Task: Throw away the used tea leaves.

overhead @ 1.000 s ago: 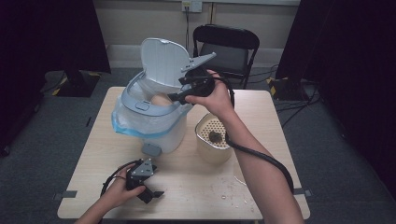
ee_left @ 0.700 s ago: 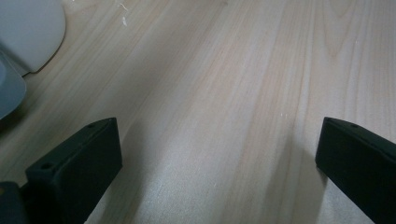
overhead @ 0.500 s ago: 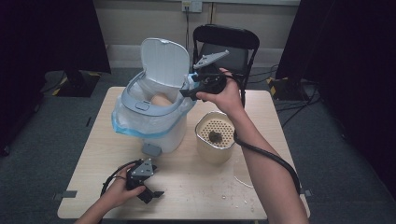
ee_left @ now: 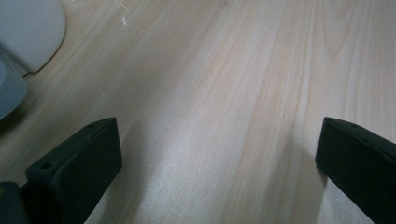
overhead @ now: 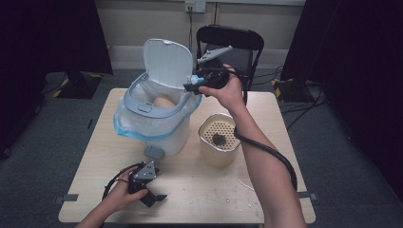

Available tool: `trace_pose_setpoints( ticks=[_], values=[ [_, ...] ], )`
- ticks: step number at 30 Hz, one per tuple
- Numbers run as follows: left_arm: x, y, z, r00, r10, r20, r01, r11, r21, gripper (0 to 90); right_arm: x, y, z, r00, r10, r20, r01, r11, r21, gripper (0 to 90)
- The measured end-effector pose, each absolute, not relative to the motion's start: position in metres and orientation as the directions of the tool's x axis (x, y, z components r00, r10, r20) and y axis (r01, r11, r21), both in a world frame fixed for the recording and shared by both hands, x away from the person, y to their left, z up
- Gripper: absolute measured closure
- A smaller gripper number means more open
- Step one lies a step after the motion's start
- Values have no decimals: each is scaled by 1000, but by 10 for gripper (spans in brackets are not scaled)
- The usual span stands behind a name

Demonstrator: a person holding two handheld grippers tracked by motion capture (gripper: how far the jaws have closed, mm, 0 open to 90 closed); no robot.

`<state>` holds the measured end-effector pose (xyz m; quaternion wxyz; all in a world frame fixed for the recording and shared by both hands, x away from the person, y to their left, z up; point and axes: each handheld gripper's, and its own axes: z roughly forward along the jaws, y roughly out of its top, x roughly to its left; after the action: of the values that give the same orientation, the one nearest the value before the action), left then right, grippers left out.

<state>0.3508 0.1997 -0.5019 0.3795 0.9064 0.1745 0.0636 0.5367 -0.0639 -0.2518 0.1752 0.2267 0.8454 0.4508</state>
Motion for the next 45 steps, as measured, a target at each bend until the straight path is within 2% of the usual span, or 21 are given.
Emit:
trace_pose_setpoints(
  ticks=[28, 45],
  values=[
    [351, 200, -502, 931, 365, -17, 268, -650, 711, 0, 536, -50, -239, -857, 507, -91, 200, 491, 848, 275],
    [351, 200, -502, 931, 366, -18, 269, -650, 711, 0, 518, -45, -225, -888, 448, -103, 146, 487, 861, 275]
  ],
)
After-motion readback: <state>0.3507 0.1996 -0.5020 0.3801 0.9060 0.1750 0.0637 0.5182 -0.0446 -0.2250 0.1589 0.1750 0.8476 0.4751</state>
